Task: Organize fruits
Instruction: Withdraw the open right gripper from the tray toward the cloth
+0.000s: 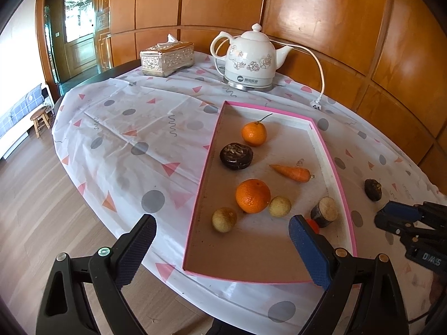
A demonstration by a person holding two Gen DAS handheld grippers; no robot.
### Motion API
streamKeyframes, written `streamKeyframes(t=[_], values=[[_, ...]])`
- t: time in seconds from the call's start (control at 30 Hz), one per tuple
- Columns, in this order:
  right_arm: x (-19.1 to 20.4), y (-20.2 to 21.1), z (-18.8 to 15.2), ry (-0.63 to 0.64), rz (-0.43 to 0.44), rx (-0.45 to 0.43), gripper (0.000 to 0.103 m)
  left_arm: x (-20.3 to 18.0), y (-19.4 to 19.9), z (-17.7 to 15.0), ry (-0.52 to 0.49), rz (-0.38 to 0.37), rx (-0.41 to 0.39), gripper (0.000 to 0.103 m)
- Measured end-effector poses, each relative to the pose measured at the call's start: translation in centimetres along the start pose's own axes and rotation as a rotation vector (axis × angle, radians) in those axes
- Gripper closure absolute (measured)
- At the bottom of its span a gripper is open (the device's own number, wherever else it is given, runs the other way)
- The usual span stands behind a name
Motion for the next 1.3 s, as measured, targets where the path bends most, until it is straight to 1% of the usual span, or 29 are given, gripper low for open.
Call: streamKeyframes(t=[0.47, 0.8, 1.1, 1.3], values=[[-6.9, 2.9, -1.4, -0.051, -0.111, -0.013, 0.065, -1.3, -0.1, -0.1, -0.028, -0.010, 0.007, 0.007], [-12.8, 4.0, -3.7, -0.110, -0.203, 0.026, 0.065, -2.0, -0.3, -0.2, -0.045, -0.015, 0.014, 0.007], [-20.0, 5.9, -5.7, -0.208, -0.309, 0.035, 0.065, -2.5, -0.4, -0.3, -0.062, -0.012, 0.022, 0.007], [-25.2, 6.7, -7.6, -0.295, -0.379, 0.044, 0.065, -3.2, -0.4, -0.3, -0.084, -0.013, 0.025, 0.007]])
Point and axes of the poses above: each gripper's, at about its wrist camera, not at the fingertips, and y roughly against the way its jaws point, x to its left, z to its top, the point moved 8 cm from there along -y, roughly the way its jaws point, and after that the axes turned 8 degrees about -y, right-handed, at the moved point
